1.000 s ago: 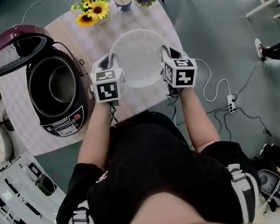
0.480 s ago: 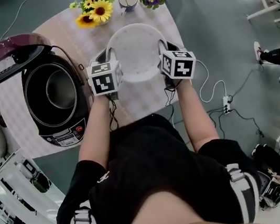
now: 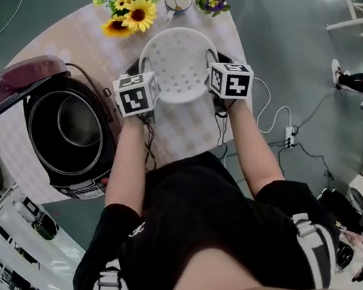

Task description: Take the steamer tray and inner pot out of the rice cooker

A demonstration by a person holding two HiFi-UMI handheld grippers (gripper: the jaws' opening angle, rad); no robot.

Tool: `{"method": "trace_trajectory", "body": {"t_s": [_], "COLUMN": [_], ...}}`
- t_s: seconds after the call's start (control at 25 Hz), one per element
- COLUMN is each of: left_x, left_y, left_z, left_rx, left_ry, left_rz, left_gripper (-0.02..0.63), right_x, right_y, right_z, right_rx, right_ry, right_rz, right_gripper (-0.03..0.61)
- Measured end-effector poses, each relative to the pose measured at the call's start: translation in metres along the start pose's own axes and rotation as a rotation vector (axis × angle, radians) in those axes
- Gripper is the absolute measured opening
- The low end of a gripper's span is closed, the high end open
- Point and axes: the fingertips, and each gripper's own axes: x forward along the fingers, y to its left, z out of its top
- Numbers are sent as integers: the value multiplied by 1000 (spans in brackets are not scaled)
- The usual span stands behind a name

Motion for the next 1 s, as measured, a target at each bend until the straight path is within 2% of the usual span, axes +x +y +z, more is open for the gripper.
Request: {"method": "trace_trajectory", "body": {"t_s": [0.8, 0.92, 1.0], "left_x": [36, 36, 35], "left_y": [21, 20, 18], "left_z": [-39, -44, -44], "left_rx": [-115, -175, -210], "left_ry": [114, 135, 137], "left_rz": [23, -2, -20], "left_gripper": [21, 25, 60], "right_x": [50, 51, 49], "right_y": [-2, 0, 1], "right_z": [-22, -26, -24], "right_rx": [-21, -39, -31], "right_ry": [123, 145, 129], "right_rz": [-1, -4, -1], "right_gripper": [28, 28, 73]}}
